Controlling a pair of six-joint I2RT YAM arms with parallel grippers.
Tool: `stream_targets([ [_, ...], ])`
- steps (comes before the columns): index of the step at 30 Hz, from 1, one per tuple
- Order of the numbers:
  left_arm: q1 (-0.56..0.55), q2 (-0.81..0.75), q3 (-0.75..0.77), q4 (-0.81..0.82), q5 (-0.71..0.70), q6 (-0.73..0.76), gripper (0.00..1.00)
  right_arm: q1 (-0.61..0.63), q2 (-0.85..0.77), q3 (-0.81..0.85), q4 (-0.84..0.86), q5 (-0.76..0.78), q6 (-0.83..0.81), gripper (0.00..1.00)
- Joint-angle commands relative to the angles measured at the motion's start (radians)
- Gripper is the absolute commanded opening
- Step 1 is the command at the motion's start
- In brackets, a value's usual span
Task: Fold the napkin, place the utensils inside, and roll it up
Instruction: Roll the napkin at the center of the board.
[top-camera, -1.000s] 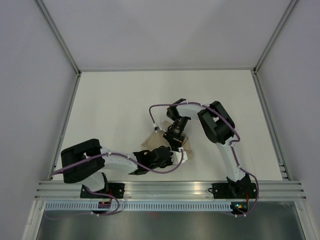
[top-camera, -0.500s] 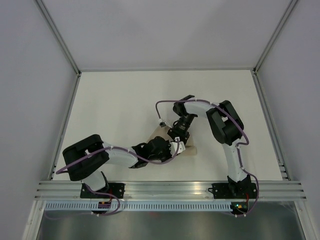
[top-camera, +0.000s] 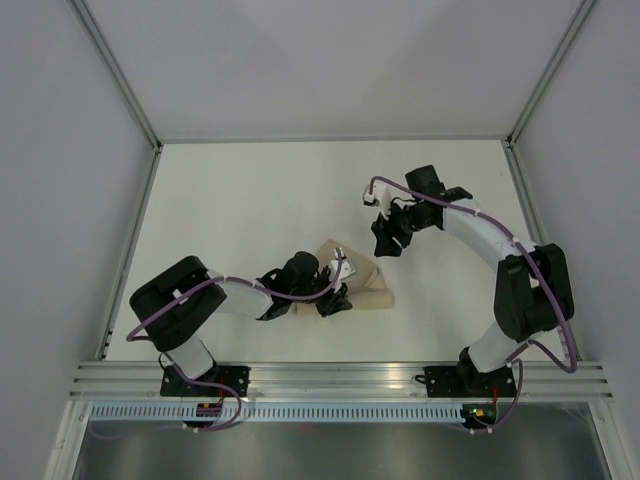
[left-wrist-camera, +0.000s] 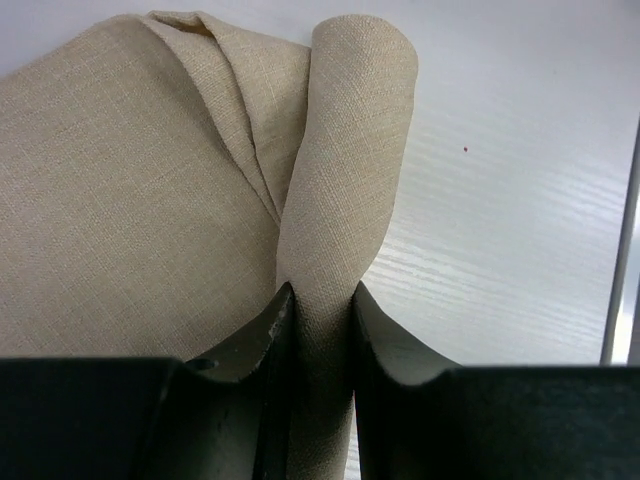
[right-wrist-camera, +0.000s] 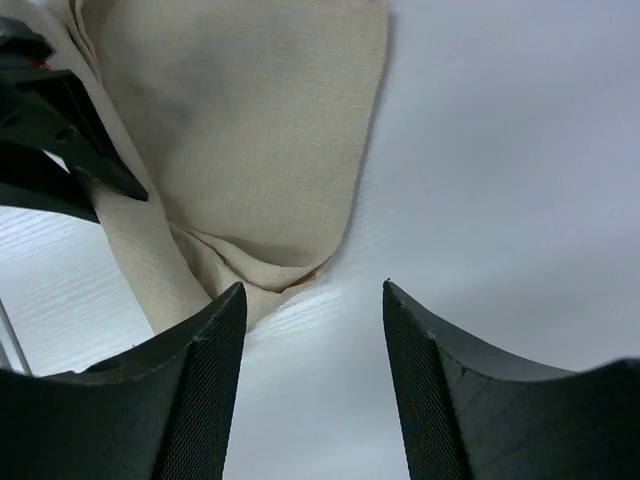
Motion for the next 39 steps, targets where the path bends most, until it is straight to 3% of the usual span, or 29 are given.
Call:
stream_targets([
  [1, 0.013, 0.071, -0.025, 0.012, 0.135, -0.164, 0.02, 0.021, -0.124, -0.145, 0.177, -0.011, -0.071, 0.62],
  [7, 0.028, 0.125, -0.066, 0.17, 0.157, -0.318, 0.02, 0.073, -0.287, -0.372, 0.234, -0.011, -0.2, 0.63],
  [13, 0.051, 0.21, -0.111, 0.32, 0.206, -0.417, 0.02, 0.283, -0.449, -0.584, 0.398, 0.153, -0.222, 0.67],
  [25, 0.09, 0.266, -0.132, 0.417, 0.258, -0.488, 0.02, 0.532, -0.439, -0.691, 0.518, 0.333, -0.192, 0.69],
  [30, 0.099, 0.272, -0.137, 0.437, 0.28, -0.499, 0.02, 0.564, -0.42, -0.729, 0.571, 0.415, -0.197, 0.66],
  [36, 0.105, 0.27, -0.132, 0.477, 0.327, -0.522, 0.02, 0.584, -0.353, -0.751, 0.619, 0.472, -0.215, 0.5],
  [37, 0.107, 0.263, -0.131, 0.478, 0.333, -0.525, 0.02, 0.584, -0.347, -0.753, 0.625, 0.478, -0.217, 0.37],
  [39, 0.108, 0.249, -0.125, 0.48, 0.335, -0.528, 0.08, 0.586, -0.327, -0.754, 0.63, 0.489, -0.218, 0.28],
])
